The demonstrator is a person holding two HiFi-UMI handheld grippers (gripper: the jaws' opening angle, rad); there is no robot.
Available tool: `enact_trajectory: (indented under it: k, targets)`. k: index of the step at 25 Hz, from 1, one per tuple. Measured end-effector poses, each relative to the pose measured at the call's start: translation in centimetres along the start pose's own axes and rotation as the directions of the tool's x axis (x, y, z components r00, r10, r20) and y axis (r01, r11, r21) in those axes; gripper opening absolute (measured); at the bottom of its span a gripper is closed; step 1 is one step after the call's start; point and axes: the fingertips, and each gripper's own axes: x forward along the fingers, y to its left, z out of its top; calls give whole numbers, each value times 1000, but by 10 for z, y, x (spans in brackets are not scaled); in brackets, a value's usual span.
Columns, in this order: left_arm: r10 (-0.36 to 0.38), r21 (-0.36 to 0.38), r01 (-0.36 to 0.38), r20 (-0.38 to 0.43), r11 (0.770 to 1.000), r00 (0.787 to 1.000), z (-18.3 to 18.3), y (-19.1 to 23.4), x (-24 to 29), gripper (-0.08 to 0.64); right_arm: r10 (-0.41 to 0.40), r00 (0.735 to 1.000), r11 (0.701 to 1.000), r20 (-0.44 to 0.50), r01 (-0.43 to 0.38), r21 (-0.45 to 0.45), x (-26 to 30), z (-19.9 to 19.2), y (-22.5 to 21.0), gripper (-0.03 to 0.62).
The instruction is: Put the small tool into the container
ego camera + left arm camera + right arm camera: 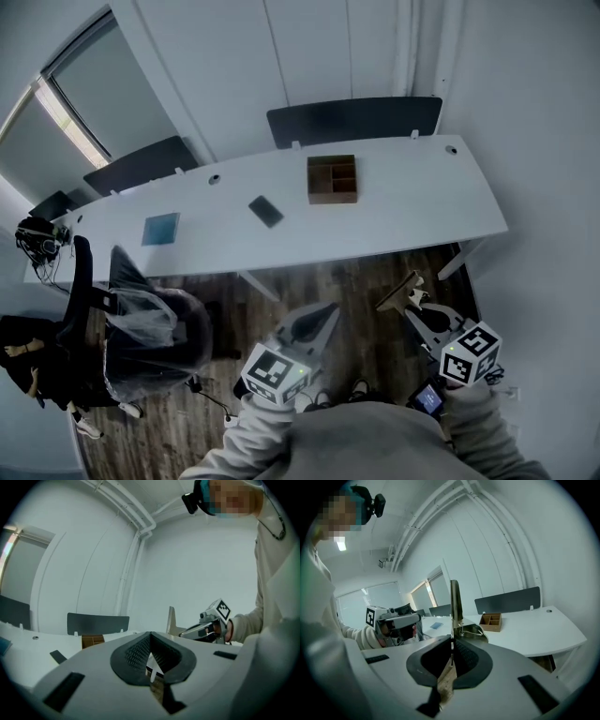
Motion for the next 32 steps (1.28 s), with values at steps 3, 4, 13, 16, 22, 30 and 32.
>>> enact_trajectory:
  k: [3,4,13,16,22,30,32]
  targets:
    - [43,33,-42,-4,999,999,13,10,14,-5,9,1000,1000,1,-9,12,-13,-1,-15,21]
    - [40,37,-40,5,999,999,18,9,20,-5,5,1000,1000,2,-5,15,-18,-1,-23,21]
    - [55,35,-57,37,998,998,29,35,35,-5,-18,999,997,29,16,70,-27,-9,-74,21]
    - [63,27,-64,59,998,996,30,50,43,-5,-6,1000,999,23,5,47,-18,-5,-79,21]
    - [36,5,-36,100,999,994,22,85,68,-5,38,999,999,-4,-38,-26,23,9,-89,21]
    - [42,-41,-38,112,998,993,32,172,100,-5,37,998,999,-46,-38,-21,92,38,-118,21]
    - [45,-52,-39,113,998,993,36,190,108,-5,38,998,999,-54,-39,-12,104,44,-122,21]
